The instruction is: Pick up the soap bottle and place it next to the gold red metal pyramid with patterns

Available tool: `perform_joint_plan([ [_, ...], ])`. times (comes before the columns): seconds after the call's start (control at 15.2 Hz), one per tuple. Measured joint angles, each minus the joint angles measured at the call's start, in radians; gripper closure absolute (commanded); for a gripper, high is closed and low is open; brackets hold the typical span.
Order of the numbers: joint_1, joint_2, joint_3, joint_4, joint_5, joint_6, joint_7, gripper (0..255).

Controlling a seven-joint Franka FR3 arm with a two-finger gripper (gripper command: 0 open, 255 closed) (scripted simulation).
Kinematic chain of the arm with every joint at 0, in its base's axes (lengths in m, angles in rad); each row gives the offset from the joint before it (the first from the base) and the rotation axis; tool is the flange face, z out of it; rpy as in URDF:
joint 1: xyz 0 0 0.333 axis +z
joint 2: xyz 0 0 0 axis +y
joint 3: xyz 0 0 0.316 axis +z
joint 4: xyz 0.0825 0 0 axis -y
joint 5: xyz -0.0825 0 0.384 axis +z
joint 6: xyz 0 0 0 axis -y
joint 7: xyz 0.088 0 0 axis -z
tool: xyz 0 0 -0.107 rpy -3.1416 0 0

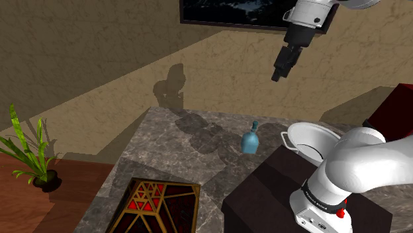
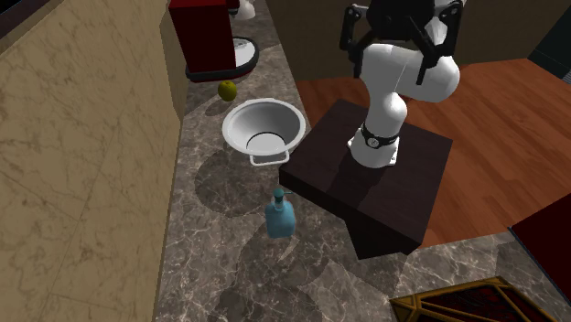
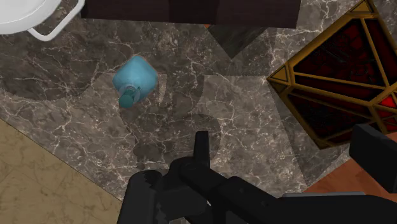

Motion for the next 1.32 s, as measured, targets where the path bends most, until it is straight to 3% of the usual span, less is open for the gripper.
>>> perform_joint_plan([
  [0.13,-0.002,0.002,-0.004,-0.014,-0.005,0.014,-0.007,0],
  [0.59,-0.024,0.061,-0.039,-0.163,-0.052,0.204,-0.065,0],
  [1.32,-0.058,0.323,-0.122,-0.298,-0.118,0.576,-0.168,0],
])
